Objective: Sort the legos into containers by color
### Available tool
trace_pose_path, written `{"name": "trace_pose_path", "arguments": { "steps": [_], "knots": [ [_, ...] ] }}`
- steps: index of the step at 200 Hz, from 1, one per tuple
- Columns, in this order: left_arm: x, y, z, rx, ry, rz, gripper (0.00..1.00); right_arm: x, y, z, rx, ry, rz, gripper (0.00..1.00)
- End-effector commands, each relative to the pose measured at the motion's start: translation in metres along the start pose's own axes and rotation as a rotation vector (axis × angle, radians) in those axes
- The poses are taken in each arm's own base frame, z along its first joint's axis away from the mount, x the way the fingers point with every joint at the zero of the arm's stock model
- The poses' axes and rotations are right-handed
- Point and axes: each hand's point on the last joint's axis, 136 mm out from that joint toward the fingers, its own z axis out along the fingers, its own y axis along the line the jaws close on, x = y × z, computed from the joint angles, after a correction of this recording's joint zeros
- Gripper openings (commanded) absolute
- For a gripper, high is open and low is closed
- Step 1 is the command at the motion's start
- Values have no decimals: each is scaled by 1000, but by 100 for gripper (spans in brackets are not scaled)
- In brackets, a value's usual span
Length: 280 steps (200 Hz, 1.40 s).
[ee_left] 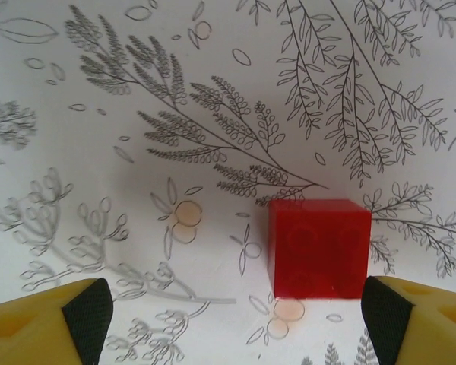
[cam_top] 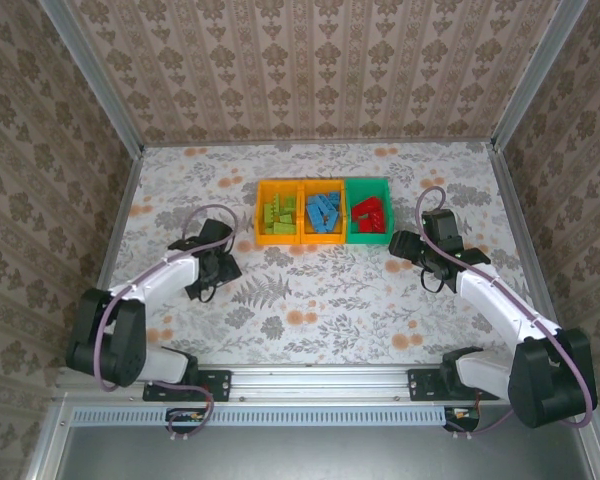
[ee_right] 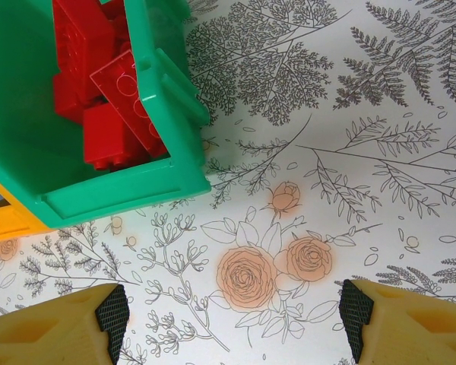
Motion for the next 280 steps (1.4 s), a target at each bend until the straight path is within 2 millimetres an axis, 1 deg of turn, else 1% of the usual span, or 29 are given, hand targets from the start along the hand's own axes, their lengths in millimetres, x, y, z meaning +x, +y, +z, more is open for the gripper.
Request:
{"name": "trace_pose_path", "arguments": {
  "steps": [1, 27, 47, 61, 76, 89, 103, 118, 140, 152, 160, 171, 175, 178, 194, 208, 217, 219, 220, 234, 250, 258, 260, 262, 267, 280],
  "knots": [
    [-7, -15, 6, 62, 11, 25, 89, -3, -3, -6, 11, -13, 2, 77],
    [-13, -29, 8, 106, 9, 31, 89, -1, -5, -7, 19, -15, 4, 77],
    [-14, -31, 11, 100, 18, 37, 88, 0, -7, -8, 24, -13, 3, 77],
    [-11, -31, 15, 97, 31, 42, 85, -1, -7, -9, 27, -15, 3, 77],
    [-8, -31, 20, 97, 46, 41, 75, -2, -7, -10, 27, -18, 3, 77],
    [-6, -32, 24, 102, 55, 38, 63, -2, -7, -11, 27, -20, 2, 77],
    [-6, -33, 26, 104, 61, 35, 48, -3, -7, -11, 30, -22, 2, 77],
    [-8, -36, 25, 112, 58, 37, 36, -3, -7, -11, 33, -24, 1, 77],
    [-14, -48, 17, 148, 37, 48, 33, -3, -9, -10, 40, -23, 1, 77],
    [-21, -62, 8, 179, 11, 73, 31, -2, -11, -10, 48, -22, 0, 77],
    [-28, -75, 0, 204, -16, 96, 30, -2, -12, -10, 56, -25, 1, 77],
    [-35, -100, -16, 247, -58, 148, 30, -2, -16, -10, 73, -27, 7, 77],
    [-42, -107, -22, 258, -77, 155, 30, -2, -18, -11, 79, -27, 13, 77],
    [-38, -120, -28, 275, -87, 189, 30, -2, -19, -11, 82, -29, 19, 77],
    [-48, -164, -55, 338, -151, 282, 30, -4, -24, -12, 86, -34, 43, 77],
    [-54, -207, -78, 419, -194, 357, 31, -4, -27, -13, 91, -36, 54, 77],
    [-54, -237, -88, 486, -203, 405, 31, -2, -30, -13, 96, -32, 57, 77],
    [-54, -243, -92, 505, -207, 415, 31, -2, -31, -13, 98, -30, 60, 77],
    [-56, -248, -98, 522, -217, 418, 31, -2, -31, -13, 97, -30, 60, 77],
    [-53, -290, -110, 620, -216, 479, 31, 1, -34, -12, 106, -19, 63, 78],
    [-44, -333, -117, 718, -198, 548, 31, 5, -37, -12, 112, -6, 65, 78],
    [-42, -351, -122, 761, -201, 578, 31, 6, -37, -13, 111, -7, 66, 78],
    [-39, -354, -119, 763, -194, 586, 31, 6, -37, -14, 110, -8, 68, 78],
    [-38, -359, -123, 779, -196, 593, 31, 6, -37, -14, 110, -9, 66, 78],
    [-35, -369, -124, 802, -192, 612, 31, 7, -37, -14, 107, -9, 67, 78],
    [-27, -390, -123, 850, -172, 645, 31, 6, -37, -17, 104, -19, 68, 78]
  ]
}}
